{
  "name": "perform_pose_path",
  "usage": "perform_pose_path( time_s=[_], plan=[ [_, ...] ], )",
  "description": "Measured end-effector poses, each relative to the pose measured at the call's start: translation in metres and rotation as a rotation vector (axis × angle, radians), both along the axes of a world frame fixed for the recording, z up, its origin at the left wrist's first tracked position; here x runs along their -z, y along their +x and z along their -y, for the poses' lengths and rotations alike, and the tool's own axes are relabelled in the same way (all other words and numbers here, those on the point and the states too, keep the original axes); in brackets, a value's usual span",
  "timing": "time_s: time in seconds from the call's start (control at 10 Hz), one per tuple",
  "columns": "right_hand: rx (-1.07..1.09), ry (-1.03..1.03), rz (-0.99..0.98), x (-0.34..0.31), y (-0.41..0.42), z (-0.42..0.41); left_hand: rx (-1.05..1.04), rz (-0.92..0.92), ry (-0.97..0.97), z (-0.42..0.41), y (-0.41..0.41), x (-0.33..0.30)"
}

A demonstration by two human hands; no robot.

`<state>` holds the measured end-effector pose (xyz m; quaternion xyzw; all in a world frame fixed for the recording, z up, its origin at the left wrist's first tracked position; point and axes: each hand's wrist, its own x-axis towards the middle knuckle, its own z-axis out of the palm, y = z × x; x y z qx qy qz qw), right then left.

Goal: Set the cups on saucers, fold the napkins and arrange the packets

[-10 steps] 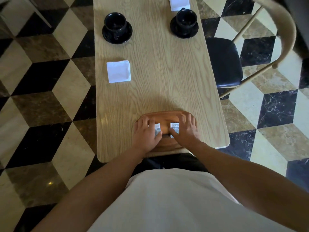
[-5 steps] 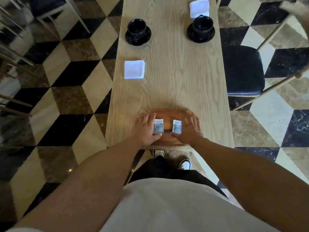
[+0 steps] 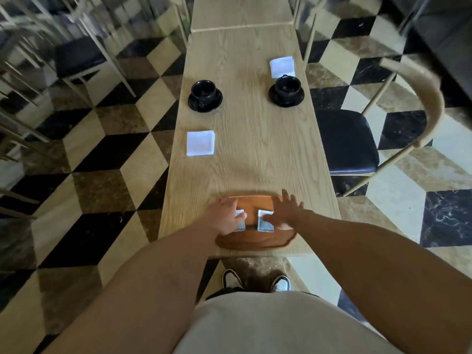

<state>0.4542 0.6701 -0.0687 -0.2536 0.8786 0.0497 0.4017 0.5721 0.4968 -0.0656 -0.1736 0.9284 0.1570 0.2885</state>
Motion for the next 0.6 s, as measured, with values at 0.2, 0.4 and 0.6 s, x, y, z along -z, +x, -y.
perform_pose_path(
  time_s=[0.2, 0.4, 0.6],
  plan=[
    [-0.223, 0.085, 0.131, -0.106, -0.07, 0.065, 0.112, 0.242, -0.13, 0.059, -0.067, -0.094],
    [-0.303, 0.05, -0.012, -0.252, -0.122, 0.114, 0.106, 0.114, -0.219, 0.113, -0.137, -0.255],
    [-0.198, -0.217, -0.311, -0.43, -0.159, 0.128, -0.123, -0.075, -0.072, 0.135, -0.162, -0.424]
  ],
)
